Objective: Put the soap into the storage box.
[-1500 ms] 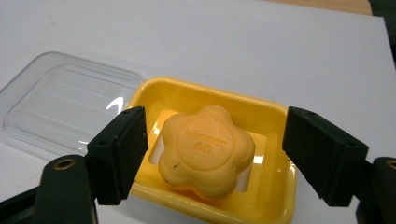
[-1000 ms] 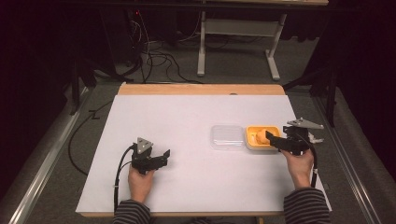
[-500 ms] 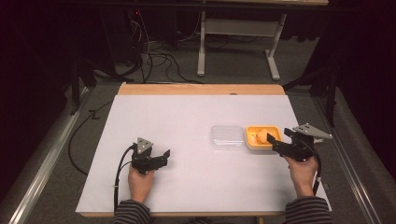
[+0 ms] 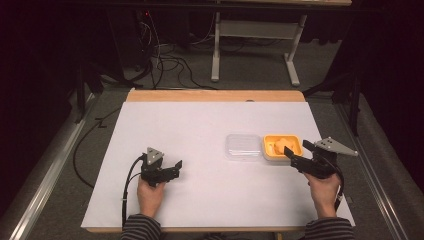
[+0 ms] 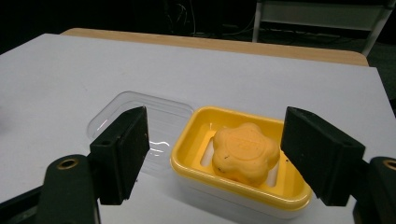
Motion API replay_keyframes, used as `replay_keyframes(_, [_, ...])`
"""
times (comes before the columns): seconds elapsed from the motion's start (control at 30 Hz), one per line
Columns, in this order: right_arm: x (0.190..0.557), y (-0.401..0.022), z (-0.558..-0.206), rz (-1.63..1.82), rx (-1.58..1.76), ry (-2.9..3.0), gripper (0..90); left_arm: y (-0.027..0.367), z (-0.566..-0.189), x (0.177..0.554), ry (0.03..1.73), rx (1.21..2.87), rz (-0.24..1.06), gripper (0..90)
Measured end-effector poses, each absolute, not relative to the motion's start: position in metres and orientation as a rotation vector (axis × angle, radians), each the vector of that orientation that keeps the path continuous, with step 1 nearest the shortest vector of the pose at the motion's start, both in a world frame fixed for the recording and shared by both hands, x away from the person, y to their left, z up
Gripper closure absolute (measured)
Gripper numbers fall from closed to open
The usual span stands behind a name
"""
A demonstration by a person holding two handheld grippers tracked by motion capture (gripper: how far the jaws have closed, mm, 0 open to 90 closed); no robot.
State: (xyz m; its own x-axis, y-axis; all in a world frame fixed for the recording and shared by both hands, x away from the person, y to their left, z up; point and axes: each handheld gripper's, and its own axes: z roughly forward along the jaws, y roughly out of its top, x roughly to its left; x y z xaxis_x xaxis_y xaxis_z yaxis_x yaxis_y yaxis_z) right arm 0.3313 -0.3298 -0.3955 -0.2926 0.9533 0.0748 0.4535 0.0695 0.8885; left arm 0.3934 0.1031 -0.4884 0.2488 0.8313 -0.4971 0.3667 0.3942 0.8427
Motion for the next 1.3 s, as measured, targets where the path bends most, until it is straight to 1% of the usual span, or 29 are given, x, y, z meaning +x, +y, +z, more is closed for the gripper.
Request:
replay_keyframes(0.67, [0.312, -0.32, -0.393, 1.234, 1.339, 1.812, 24.4, 0.103, -0.489, 0.393, 1.346, 1.195, 0.452, 18.2])
replay_keyframes(1.3, [0.301, -0.312, -0.399, 1.255, 1.338, 1.855, 25.3, 0.103, -0.489, 0.393, 1.346, 1.195, 0.454, 18.2])
